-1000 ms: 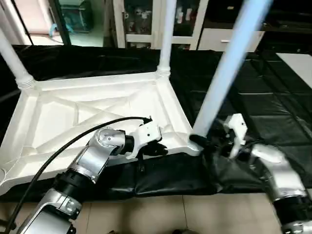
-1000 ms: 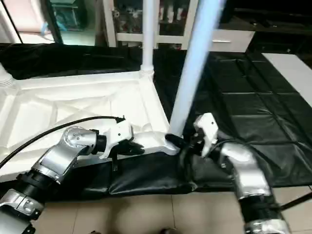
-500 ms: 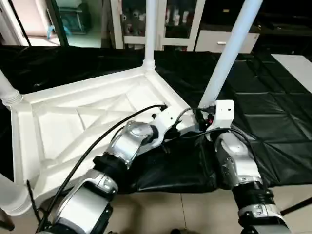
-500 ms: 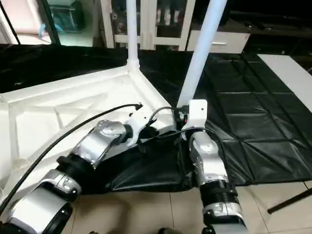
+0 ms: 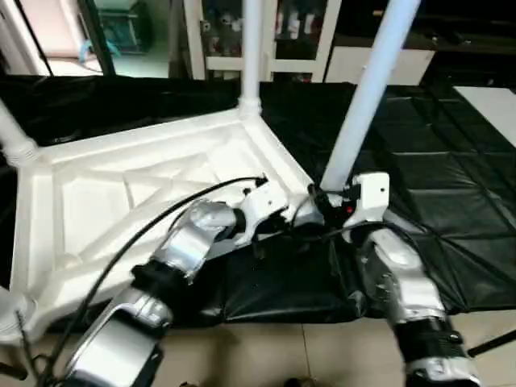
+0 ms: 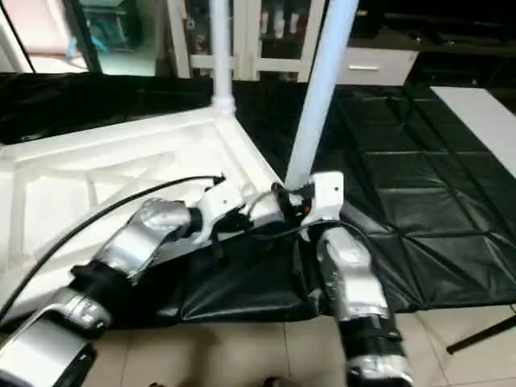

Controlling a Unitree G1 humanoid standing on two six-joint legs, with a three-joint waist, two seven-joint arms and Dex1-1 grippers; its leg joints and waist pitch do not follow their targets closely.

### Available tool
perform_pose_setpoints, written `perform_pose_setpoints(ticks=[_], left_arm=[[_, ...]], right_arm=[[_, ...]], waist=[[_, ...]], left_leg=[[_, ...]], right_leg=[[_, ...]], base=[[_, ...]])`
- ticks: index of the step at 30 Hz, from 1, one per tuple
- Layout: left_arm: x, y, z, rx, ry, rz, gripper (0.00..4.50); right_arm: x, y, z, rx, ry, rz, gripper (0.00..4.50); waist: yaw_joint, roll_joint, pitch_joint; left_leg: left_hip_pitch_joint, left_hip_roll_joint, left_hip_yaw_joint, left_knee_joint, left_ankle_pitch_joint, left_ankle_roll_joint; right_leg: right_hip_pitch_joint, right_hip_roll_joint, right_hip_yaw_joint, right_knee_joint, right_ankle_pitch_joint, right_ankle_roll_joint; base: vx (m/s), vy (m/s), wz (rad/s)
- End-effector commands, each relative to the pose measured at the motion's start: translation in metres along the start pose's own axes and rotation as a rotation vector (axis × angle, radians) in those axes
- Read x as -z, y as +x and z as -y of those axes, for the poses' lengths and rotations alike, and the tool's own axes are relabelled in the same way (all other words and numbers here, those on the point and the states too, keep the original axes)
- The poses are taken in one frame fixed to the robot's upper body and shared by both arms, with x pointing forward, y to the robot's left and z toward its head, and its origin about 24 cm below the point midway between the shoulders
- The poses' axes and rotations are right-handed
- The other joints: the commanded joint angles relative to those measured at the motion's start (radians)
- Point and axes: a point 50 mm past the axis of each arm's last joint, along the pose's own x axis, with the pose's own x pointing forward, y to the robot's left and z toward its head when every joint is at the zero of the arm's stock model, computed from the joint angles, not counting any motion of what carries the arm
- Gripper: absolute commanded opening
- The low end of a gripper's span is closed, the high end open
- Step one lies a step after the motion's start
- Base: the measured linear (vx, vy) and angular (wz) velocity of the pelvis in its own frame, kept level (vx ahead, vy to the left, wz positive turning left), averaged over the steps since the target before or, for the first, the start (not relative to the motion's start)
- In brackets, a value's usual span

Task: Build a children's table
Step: Rotate leg to tighten

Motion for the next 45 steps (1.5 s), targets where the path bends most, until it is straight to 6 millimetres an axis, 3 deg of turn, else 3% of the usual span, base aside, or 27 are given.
perform_pose_setpoints(ticks=[1, 6, 9, 12, 19, 28, 39, 42, 43, 45], left_arm=[[0.003, -0.001, 0.016, 0.125, 0.043, 0.056, 0.00], [0.018, -0.019, 0.022, 0.201, 0.057, 0.038, 0.00], [0.019, -0.022, 0.022, 0.207, 0.058, 0.039, 0.00], [0.017, -0.024, 0.025, 0.241, 0.048, 0.061, 0.00], [0.014, -0.025, 0.025, 0.240, 0.040, 0.080, 0.00], [0.013, -0.024, 0.025, 0.238, 0.047, 0.075, 0.00], [0.013, -0.023, 0.026, 0.247, 0.051, 0.069, 0.00], [0.013, -0.022, 0.022, 0.212, 0.053, 0.055, 0.00], [0.013, -0.020, 0.020, 0.186, 0.053, 0.043, 0.00], [0.012, -0.016, 0.015, 0.135, 0.044, 0.022, 0.00]], right_arm=[[-0.009, -0.007, 0.003, -0.104, -0.031, 0.002, 3.50], [-0.012, -0.032, 0.019, -0.295, -0.101, -0.103, 3.87], [-0.009, -0.040, 0.026, -0.345, -0.115, -0.160, 4.04], [-0.007, -0.046, 0.028, -0.424, -0.126, -0.192, 4.04], [-0.009, -0.047, 0.028, -0.500, -0.123, -0.179, 4.04], [-0.007, -0.040, 0.030, -0.473, -0.113, -0.172, 3.19], [-0.004, -0.042, 0.029, -0.493, -0.103, -0.181, 2.30], [0.002, -0.038, 0.032, -0.351, -0.109, -0.190, 2.19], [0.005, -0.034, 0.034, -0.262, -0.107, -0.190, 2.17], [0.010, -0.030, 0.034, -0.128, -0.079, -0.191, 2.15]], waist=[[0.002, -0.009, -0.062], [0.007, -0.007, -0.063], [0.008, -0.010, -0.062], [0.008, -0.017, -0.061], [0.008, -0.017, -0.064], [0.010, -0.015, -0.068], [0.011, -0.021, -0.071], [0.011, -0.020, -0.070], [0.009, -0.024, -0.069], [0.005, -0.021, -0.067]], left_leg=[[-0.009, 0.052, -0.014, -0.079, -0.147, 0.091], [-0.008, 0.056, -0.012, -0.076, -0.121, 0.107], [-0.011, 0.055, -0.011, -0.076, -0.132, 0.104], [-0.011, 0.055, -0.012, -0.076, -0.147, 0.098], [-0.012, 0.056, -0.012, -0.073, -0.111, 0.114], [-0.010, 0.054, -0.011, -0.070, -0.093, 0.112], [-0.010, 0.054, -0.010, -0.067, -0.074, 0.122], [-0.011, 0.053, -0.011, -0.067, -0.082, 0.116], [-0.012, 0.054, -0.010, -0.068, -0.080, 0.109], [-0.013, 0.051, -0.014, -0.073, -0.115, 0.076]], right_leg=[[0.055, -0.061, 0.047, -0.069, -0.327, -0.194], [0.057, -0.058, 0.049, -0.058, -0.258, -0.215], [0.057, -0.061, 0.048, -0.062, -0.290, -0.218], [0.056, -0.064, 0.048, -0.068, -0.348, -0.197], [0.055, -0.063, 0.047, -0.063, -0.314, -0.206], [0.056, -0.062, 0.047, -0.059, -0.295, -0.214], [0.058, -0.062, 0.046, -0.054, -0.268, -0.223], [0.057, -0.062, 0.046, -0.057, -0.295, -0.214], [0.054, -0.061, 0.047, -0.059, -0.305, -0.206], [0.055, -0.063, 0.045, -0.066, -0.376, -0.179]], base=[[0.000, 0.000, 0.00], [0.000, 0.000, 0.00], [0.000, 0.000, 0.00], [0.000, 0.000, 0.00], [0.000, 0.000, 0.00], [0.000, 0.000, 0.00], [0.000, 0.000, 0.00], [0.000, 0.000, 0.00], [0.000, 0.000, 0.00], [0.000, 0.000, 0.00]])
